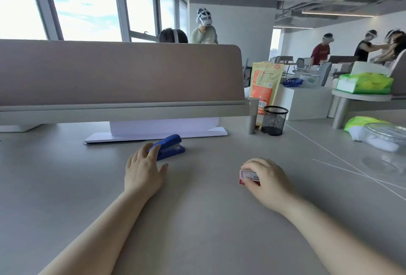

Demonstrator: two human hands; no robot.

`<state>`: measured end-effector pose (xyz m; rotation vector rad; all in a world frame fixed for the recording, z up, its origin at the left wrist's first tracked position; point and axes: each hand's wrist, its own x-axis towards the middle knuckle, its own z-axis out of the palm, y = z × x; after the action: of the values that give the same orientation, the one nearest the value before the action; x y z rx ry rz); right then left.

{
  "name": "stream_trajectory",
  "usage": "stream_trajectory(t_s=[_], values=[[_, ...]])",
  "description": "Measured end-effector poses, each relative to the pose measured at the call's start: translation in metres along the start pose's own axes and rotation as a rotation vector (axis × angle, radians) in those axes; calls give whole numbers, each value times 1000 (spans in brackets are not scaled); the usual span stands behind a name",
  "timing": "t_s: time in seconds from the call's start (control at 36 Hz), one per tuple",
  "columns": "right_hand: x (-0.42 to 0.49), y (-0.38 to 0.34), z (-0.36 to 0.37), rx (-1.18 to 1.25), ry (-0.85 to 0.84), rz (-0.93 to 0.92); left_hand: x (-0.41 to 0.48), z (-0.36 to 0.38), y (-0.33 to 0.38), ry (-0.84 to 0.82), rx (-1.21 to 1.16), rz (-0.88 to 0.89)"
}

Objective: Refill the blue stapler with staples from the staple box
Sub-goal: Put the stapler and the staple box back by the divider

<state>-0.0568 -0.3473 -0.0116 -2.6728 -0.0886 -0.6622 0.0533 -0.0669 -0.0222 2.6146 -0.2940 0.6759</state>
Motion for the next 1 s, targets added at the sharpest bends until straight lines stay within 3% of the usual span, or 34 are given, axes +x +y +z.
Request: stream_trajectory(t_s=[0.14,0.28,0.44,0.69,1.0], values=[[-3,6,3,-40,10,55,-7,2,5,-13,44,40],[14,-11,21,-107,-83,-8,-3,5,6,-11,102,21],[52,-30,48,-126,-217,8,7,17,4,-178,183,-13],[116,-23,78,-50,-315,23,44,32,-3,-243,160,-14],[146,-4,86,85,-420,9,54,39,-9,-201,-19,-21]])
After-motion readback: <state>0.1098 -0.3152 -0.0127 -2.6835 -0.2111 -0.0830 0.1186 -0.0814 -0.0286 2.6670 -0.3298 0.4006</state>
